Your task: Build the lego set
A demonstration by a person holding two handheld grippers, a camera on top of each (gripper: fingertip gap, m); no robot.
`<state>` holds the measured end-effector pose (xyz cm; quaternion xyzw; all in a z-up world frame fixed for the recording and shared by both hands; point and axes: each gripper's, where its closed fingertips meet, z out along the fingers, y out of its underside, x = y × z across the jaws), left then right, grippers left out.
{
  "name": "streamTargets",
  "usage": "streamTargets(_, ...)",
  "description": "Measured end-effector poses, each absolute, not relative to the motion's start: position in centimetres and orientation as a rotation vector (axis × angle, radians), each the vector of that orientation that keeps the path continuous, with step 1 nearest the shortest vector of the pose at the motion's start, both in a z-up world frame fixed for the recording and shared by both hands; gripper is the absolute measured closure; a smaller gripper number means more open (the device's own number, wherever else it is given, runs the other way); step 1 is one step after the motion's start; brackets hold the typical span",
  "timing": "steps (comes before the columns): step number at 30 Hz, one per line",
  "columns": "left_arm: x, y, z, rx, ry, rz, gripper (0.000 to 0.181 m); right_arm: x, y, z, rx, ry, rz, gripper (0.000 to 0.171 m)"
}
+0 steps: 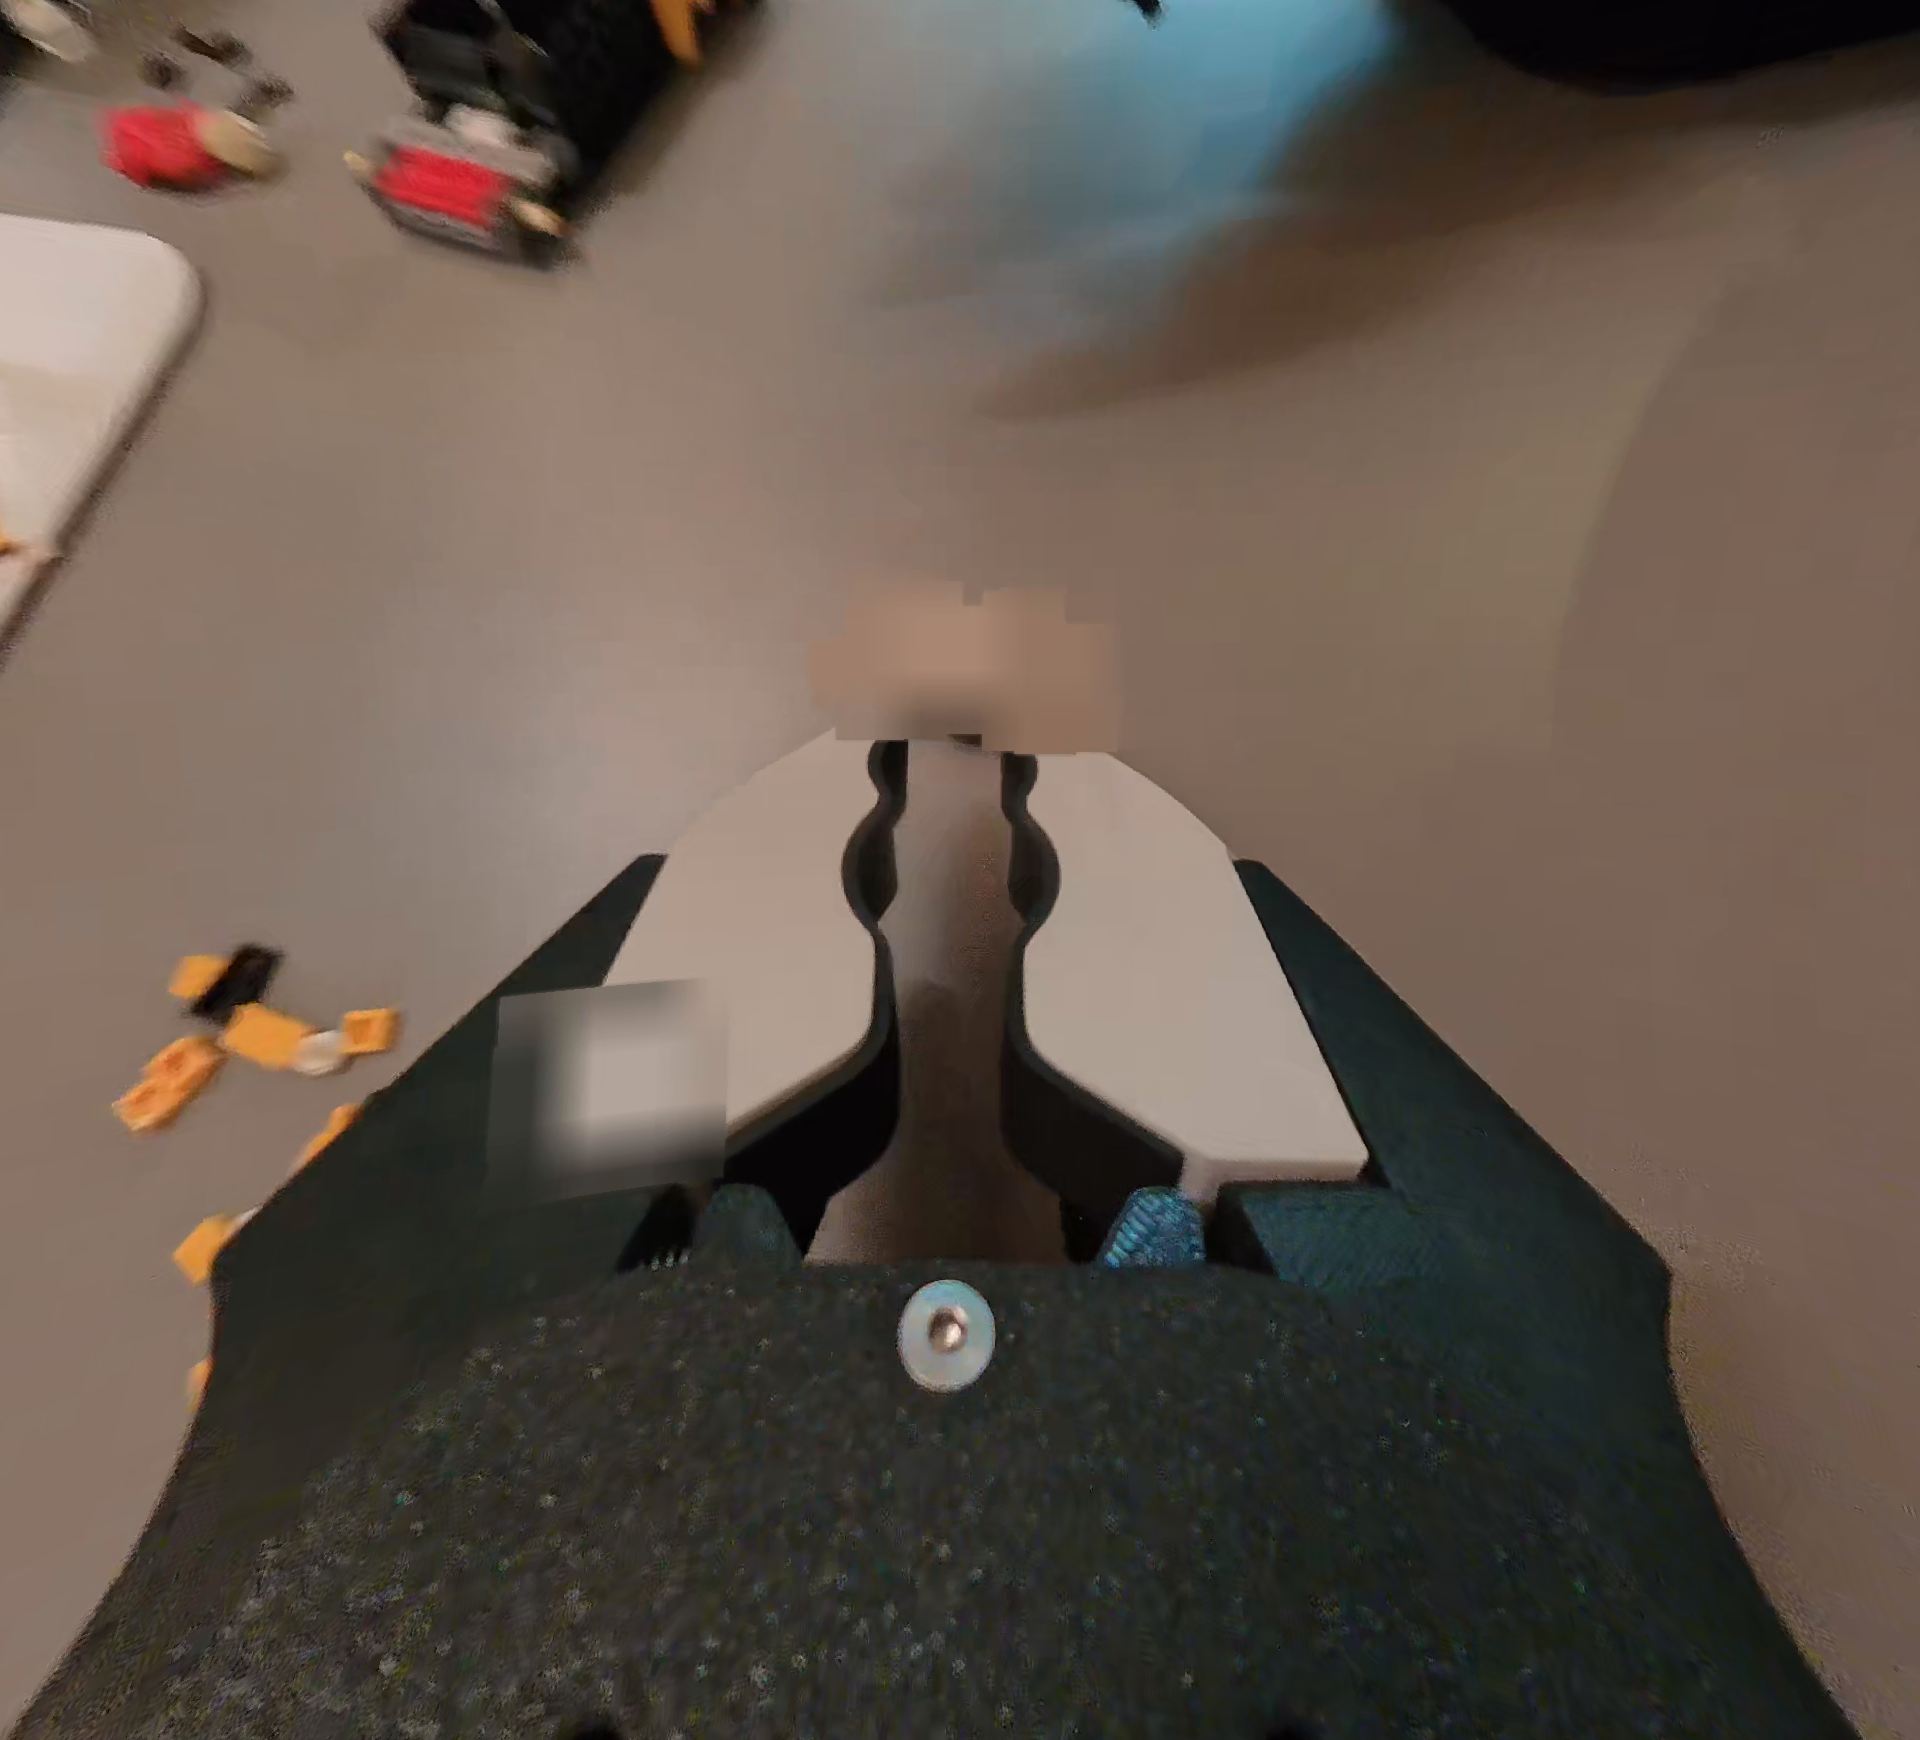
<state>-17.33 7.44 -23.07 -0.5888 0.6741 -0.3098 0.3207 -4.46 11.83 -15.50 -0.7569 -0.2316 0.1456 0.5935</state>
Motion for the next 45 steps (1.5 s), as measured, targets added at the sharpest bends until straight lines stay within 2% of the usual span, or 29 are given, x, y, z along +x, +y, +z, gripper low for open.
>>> streamTargets(7,-18.8,14.1,-13.1,-1.359,1.006,-0.938,0.181,-3.6,13.1,-13.6,-1.666,-0.513,0.207,0.144)
streamTargets(9,-19.2,15.2,-12.0,-1.342,0.931,-0.912,0.181,-3.1,14.1,-12.8,-1.651,-0.556,0.116,0.153)
streamTargets(11,-19.3,15.9,-11.3,-1.338,0.909,-0.907,0.181,-2.3,15.5,-10.9,-1.609,-0.589,0.021,0.171)
streamTargets(16,-19.2,18.5,-10.1,-1.331,0.898,-0.8,0.181,0.7,21.7,-5.7,-1.546,-0.724,-0.295,0.17)
streamTargets(17,-19.2,19.1,-9.7,-1.322,0.893,-0.785,0.181,1.7,23.3,-4.5,-1.526,-0.738,-0.38,0.162)
streamTargets(21,-18.4,21.3,-8.5,-1.291,0.868,-0.786,0.181,4.1,29.1,-1.8,-1.551,-0.709,-0.495,0.107)
streamTargets(22,-18.2,21.7,-8.3,-1.288,0.864,-0.792,0.181,4.3,30.2,-1.3,-1.548,-0.69,-0.497,0.098)
streamTargets(26,-18.0,21.7,-9.5,-1.305,0.896,-0.798,0.181,4.6,33.2,0.1,-1.537,-0.62,-0.459,0.083)
streamTargets(34,-18.1,21.9,-12.4,-1.395,0.926,-0.825,0.181,4.9,35.3,-1.1,-1.493,-0.549,-0.416,0.089)
streamTargets(38,-17.7,21.9,-13.3,-1.415,0.945,-0.823,0.181,5.4,35.2,-0.9,-1.467,-0.519,-0.408,0.112)
streamTargets(40,-17.4,21.8,-13.5,-1.42,0.953,-0.826,0.181,5.4,35.2,-0.9,-1.461,-0.516,-0.412,0.116)
streamTargets(43,-17.1,21.4,-13.8,-1.422,0.967,-0.824,0.181,5.5,35.3,-1.1,-1.469,-0.511,-0.412,0.145)
streamTargets(45,-16.9,21.2,-13.9,-1.422,0.979,-0.818,0.181,5.2,35.3,-1.4,-1.477,-0.53,-0.41,0.155)
